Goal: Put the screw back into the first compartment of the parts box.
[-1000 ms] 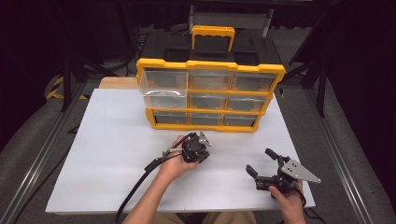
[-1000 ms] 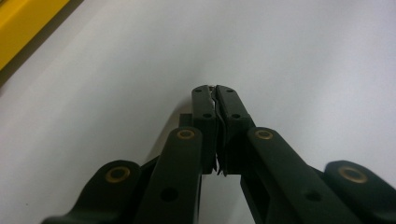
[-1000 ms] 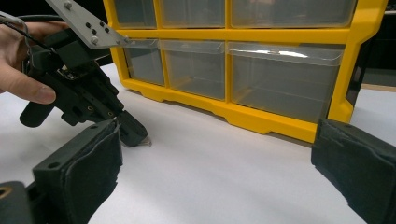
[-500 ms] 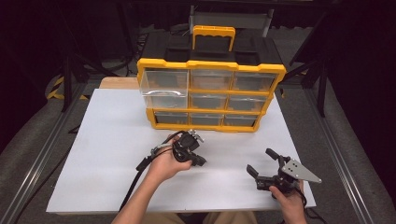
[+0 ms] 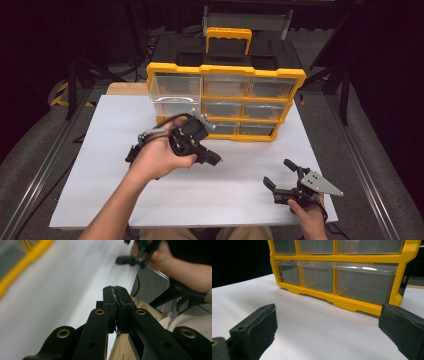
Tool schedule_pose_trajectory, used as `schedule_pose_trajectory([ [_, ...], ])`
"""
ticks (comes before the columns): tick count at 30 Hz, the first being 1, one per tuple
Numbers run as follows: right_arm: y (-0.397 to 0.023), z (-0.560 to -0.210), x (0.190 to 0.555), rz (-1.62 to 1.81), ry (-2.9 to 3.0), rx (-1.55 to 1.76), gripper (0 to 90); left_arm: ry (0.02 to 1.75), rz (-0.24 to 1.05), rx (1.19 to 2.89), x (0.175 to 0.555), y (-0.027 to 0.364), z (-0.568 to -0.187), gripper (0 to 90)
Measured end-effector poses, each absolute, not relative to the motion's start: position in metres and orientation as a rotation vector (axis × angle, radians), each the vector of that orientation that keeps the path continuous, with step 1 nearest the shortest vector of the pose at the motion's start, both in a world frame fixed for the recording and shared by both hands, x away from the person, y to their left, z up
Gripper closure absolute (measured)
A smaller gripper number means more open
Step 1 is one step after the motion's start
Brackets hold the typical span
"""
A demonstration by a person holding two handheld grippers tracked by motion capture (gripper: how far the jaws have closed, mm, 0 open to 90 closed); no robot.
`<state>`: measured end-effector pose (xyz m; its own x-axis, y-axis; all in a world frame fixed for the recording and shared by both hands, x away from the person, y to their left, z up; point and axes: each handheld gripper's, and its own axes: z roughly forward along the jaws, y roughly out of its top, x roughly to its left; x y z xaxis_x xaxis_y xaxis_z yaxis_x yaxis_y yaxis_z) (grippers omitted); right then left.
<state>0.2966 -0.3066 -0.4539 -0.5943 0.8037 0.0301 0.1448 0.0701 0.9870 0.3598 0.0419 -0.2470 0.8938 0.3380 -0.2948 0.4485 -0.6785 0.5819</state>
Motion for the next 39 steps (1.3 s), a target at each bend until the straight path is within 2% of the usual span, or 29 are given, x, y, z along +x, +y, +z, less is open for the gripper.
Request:
schedule_pose_trajectory([
  [4,-0.306,-0.453,0.297,1.572,1.804,0.937,2.6,0.574,-0.181,2.37,0.361,0.049,-0.204,88.0],
  [11,-0.306,-0.453,0.297,1.574,1.807,0.937,2.6,0.722,0.002,2.29,0.388,0.074,-0.142,88.0],
  [16,-0.307,-0.453,0.298,1.575,1.801,0.939,2.6,0.834,0.109,2.265,0.413,0.086,-0.143,88.0],
  [20,-0.307,-0.453,0.297,1.576,1.802,0.938,2.6,0.869,0.119,2.231,0.424,0.093,-0.149,87.9],
  [25,-0.309,-0.453,0.298,1.578,1.8,0.94,2.6,0.907,0.205,2.182,0.44,0.103,-0.158,87.8],
  [26,-0.309,-0.453,0.298,1.577,1.799,0.941,2.6,0.906,0.225,2.158,0.441,0.104,-0.159,85.7],
  [27,-0.309,-0.453,0.298,1.578,1.796,0.945,2.6,0.889,0.232,2.129,0.441,0.107,-0.161,74.2],
  [28,-0.31,-0.453,0.298,1.581,1.793,0.948,2.6,0.886,0.236,2.136,0.44,0.108,-0.162,67.6],
  [33,-0.311,-0.453,0.297,1.576,1.795,0.948,2.6,0.88,0.242,2.039,0.423,0.128,-0.167,54.8],
  [36,-0.31,-0.453,0.297,1.579,1.794,0.947,2.6,0.84,0.272,2.012,0.411,0.14,-0.173,31.9],
  [37,-0.31,-0.453,0.298,1.579,1.794,0.944,2.6,0.847,0.3,1.987,0.404,0.147,-0.177,31.9],
  [38,-0.309,-0.453,0.298,1.576,1.798,0.946,2.6,0.844,0.302,1.974,0.399,0.153,-0.18,26.2],
  [39,-0.309,-0.453,0.298,1.573,1.8,0.946,2.6,0.838,0.306,1.961,0.395,0.157,-0.185,24.6],
])
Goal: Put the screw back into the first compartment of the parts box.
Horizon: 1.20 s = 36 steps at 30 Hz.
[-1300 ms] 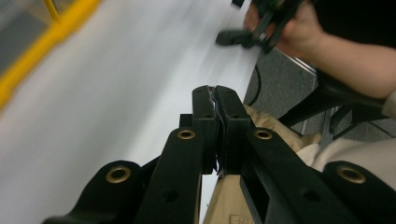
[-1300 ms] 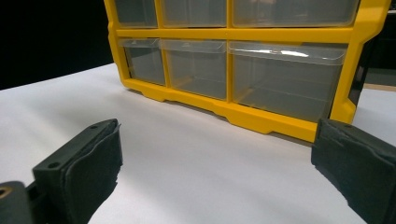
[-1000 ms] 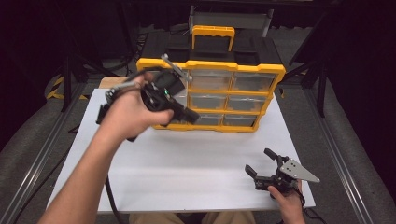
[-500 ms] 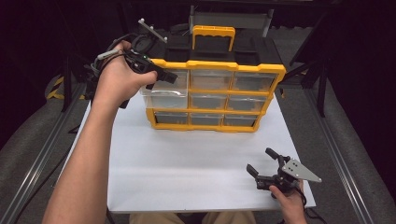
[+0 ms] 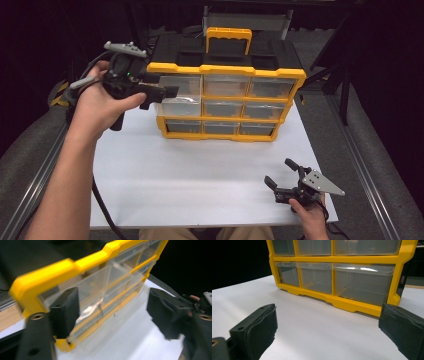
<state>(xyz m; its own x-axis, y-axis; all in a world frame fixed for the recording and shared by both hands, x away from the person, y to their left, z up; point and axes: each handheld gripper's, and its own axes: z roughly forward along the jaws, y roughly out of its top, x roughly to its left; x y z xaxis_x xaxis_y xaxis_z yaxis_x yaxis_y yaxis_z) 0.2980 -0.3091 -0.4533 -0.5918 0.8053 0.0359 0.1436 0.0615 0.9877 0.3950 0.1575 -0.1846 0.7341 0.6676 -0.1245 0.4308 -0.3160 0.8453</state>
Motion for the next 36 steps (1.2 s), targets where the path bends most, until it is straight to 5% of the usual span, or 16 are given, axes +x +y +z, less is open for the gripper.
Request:
schedule_pose_trajectory([
  [6,-0.309,-0.454,0.298,1.568,1.799,0.944,2.6,0.833,0.345,1.902,0.376,0.181,-0.218,9.9],
  [13,-0.311,-0.454,0.298,1.565,1.796,0.949,2.6,0.837,0.352,1.814,0.363,0.205,-0.274,5.1],
  [36,-0.31,-0.455,0.298,1.562,1.801,0.944,2.6,0.977,0.408,1.757,0.338,0.236,-0.427,5.6],
])
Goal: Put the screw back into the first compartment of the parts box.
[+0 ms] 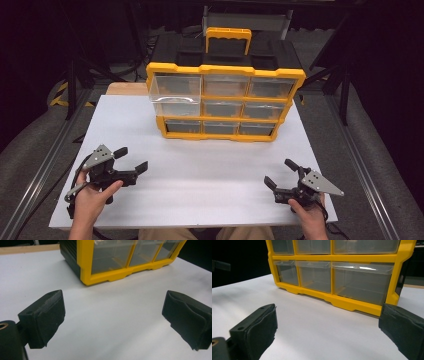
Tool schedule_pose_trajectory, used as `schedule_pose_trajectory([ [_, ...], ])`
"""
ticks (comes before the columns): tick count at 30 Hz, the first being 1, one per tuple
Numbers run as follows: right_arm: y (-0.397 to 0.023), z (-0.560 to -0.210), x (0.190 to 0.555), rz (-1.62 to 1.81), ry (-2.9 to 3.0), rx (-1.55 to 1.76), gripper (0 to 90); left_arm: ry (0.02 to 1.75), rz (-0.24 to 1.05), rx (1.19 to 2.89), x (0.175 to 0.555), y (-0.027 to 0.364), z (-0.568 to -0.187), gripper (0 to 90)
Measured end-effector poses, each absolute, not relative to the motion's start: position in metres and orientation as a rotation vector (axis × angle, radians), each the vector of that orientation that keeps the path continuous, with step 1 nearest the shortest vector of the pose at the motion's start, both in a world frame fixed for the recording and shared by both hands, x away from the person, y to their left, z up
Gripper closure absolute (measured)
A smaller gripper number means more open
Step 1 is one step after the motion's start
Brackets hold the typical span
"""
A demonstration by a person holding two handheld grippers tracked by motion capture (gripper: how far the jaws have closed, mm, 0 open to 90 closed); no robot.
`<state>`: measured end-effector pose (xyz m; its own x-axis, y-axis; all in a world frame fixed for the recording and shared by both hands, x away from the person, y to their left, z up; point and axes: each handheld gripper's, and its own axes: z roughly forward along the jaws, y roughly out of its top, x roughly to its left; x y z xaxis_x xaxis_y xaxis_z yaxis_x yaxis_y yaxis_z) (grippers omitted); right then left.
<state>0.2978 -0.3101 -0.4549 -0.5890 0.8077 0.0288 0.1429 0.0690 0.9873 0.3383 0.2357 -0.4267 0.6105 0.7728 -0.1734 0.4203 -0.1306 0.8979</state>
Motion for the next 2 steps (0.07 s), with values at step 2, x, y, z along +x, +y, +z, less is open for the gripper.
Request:
schedule_pose_trajectory([
  [2,-0.3101,-0.4551,0.298,1.561,1.8,0.944,2.6,0.989,0.411,1.761,0.3381,0.2362,-0.4306,5.6],
])
